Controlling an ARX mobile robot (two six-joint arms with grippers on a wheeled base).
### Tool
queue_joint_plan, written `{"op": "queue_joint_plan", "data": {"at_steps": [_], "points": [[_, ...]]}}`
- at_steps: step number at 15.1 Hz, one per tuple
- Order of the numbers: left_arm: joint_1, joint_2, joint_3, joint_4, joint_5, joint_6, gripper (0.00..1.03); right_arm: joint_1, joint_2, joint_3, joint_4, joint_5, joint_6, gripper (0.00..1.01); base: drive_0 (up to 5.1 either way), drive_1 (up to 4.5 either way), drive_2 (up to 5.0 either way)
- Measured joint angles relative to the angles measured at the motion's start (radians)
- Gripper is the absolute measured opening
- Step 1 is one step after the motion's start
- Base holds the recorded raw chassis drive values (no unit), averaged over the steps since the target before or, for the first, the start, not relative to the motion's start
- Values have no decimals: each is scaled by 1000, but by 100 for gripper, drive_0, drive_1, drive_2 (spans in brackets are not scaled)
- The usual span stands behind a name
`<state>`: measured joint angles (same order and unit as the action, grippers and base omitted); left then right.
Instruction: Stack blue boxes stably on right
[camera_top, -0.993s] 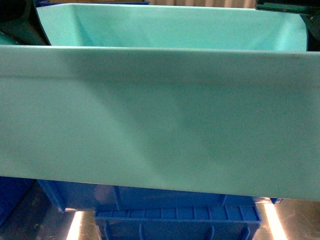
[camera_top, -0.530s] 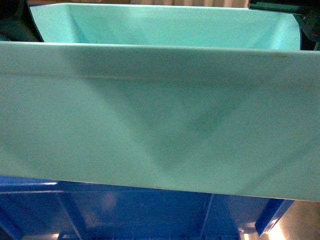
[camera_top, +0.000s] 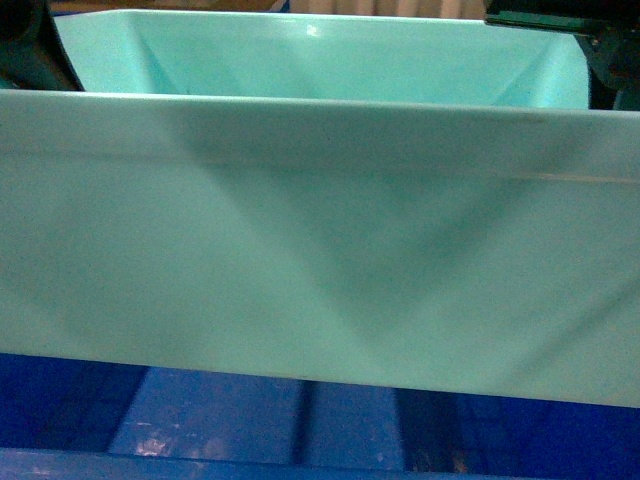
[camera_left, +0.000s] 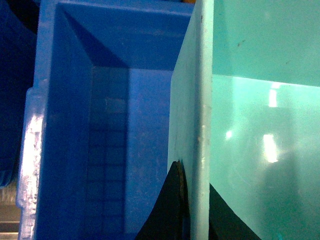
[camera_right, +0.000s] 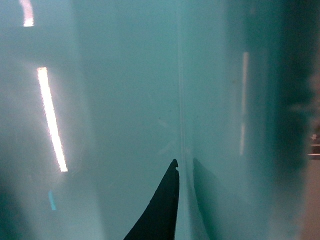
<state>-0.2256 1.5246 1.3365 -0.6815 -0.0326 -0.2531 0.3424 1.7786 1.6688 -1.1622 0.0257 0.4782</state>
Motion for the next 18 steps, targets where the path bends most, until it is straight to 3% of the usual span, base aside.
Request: {"op": "queue_joint_plan", "data": {"at_steps": [1,7,18], "points": [[-18,0,0,4,3,0,2,-23,-3,0,-5,1,-19,8,-155,-155,-155],[-3,1,0,1,3,0,2,-8,-3,0,4,-4,-11,8,-261,60,60],[-5,0,0,1,3,0,2,-8,-2,0,1,-3,-5,8,0,0,0]]}}
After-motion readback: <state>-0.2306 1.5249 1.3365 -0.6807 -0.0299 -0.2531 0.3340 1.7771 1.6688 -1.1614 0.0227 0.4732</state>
